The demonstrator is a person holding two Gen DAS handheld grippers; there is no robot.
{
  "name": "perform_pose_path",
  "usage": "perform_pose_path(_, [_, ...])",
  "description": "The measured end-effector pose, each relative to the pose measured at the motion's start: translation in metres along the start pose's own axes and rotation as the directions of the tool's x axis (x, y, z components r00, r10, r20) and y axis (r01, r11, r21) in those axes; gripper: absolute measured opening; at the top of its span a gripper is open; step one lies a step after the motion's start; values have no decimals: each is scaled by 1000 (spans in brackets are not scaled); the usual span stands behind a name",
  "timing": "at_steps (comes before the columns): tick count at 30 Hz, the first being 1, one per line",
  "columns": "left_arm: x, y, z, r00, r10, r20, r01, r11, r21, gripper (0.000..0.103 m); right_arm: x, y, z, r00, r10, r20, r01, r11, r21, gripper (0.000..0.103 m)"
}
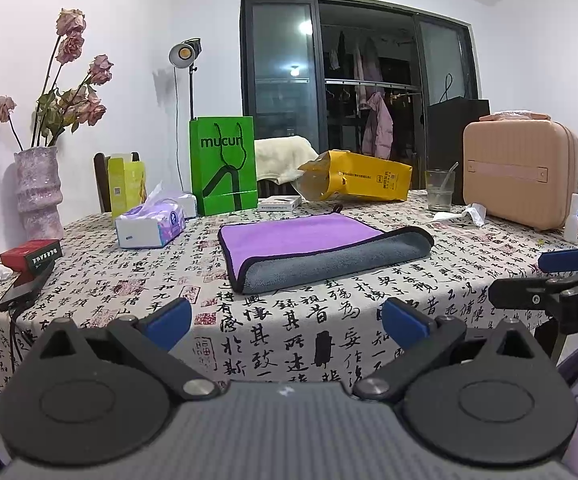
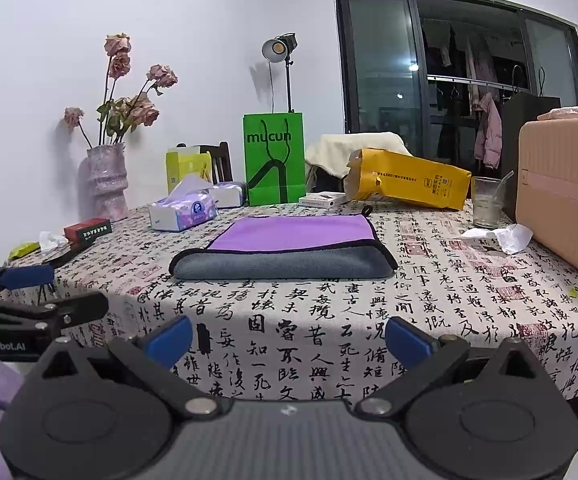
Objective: Fold towel
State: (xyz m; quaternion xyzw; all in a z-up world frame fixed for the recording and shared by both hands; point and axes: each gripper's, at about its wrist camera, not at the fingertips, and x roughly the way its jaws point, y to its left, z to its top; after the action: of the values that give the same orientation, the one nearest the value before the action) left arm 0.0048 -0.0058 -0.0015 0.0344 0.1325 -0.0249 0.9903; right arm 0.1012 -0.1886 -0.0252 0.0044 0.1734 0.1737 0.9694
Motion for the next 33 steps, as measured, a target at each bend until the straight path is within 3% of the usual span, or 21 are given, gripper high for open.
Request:
perform_pose_path(17, [8, -2, 1, 1000, -15, -8, 15, 1000, 9, 103, 4, -5, -2, 1000, -12, -9, 12, 1000, 17, 103])
perform_pose_path(22, [24, -2, 4, 999, -35, -30, 36, 999, 4, 103, 11, -9, -2, 999, -35, 1, 35, 999, 21, 103])
perform_pose_path(33, [68, 4, 8, 995, 8, -100, -11, 1000, -27, 103, 45, -36, 4, 997, -82, -2, 82, 995, 60, 103])
